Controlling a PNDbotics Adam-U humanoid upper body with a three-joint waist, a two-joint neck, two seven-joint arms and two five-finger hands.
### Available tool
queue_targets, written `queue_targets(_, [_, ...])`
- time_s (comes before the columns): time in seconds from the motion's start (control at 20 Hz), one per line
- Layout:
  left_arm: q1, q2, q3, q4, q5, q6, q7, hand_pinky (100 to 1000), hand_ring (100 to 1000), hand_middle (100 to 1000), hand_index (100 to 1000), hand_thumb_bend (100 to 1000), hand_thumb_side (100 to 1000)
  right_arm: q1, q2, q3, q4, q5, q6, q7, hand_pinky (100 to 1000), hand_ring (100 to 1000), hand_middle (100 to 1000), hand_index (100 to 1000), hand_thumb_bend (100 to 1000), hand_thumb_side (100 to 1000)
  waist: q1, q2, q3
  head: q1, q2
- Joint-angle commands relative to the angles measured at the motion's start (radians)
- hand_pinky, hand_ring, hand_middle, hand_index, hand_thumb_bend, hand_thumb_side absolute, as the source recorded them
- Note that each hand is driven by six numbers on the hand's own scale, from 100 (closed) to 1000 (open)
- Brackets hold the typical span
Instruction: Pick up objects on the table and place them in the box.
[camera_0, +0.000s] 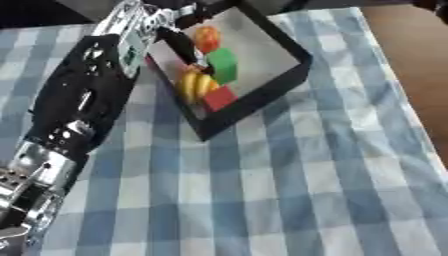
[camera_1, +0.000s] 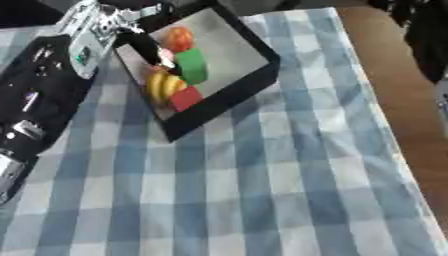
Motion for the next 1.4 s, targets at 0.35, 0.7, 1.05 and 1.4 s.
queue_targets(0.35, [0.013,0.119,0.024,-0.295,0.174,0.048,0.244,705,738,705,816,553,383,0.005,-0.029,-0.011,-0.012,0.002,-0.003,-0.006,918,769,746,738,100,686,-0.007,-0.032,0.018,-0.018,0.006])
queue_targets(0.7, [0.176,0.291,0.062,-0.646,0.512,0.102,0.489,681,732,766,822,572,405,0.015,-0.039,-0.026,-0.023,0.009,-0.02,-0.029,916,769,746,739,100,659,-0.001,-0.038,0.041,-0.032,0.003])
queue_targets(1.05, [0.46,0.404,0.113,-0.762,0.861,0.12,0.749,643,689,720,799,575,505,0.019,-0.025,-0.035,-0.03,0.033,-0.051,-0.049,915,771,747,739,100,625,-0.009,-0.037,0.044,-0.034,0.005])
queue_targets(1.4, [0.68,0.244,0.254,-0.817,1.181,0.124,0.879,599,631,664,778,562,511,0.034,0.003,-0.05,-0.009,0.07,-0.089,-0.068,914,770,746,737,100,648,-0.025,-0.033,0.059,-0.036,0.007])
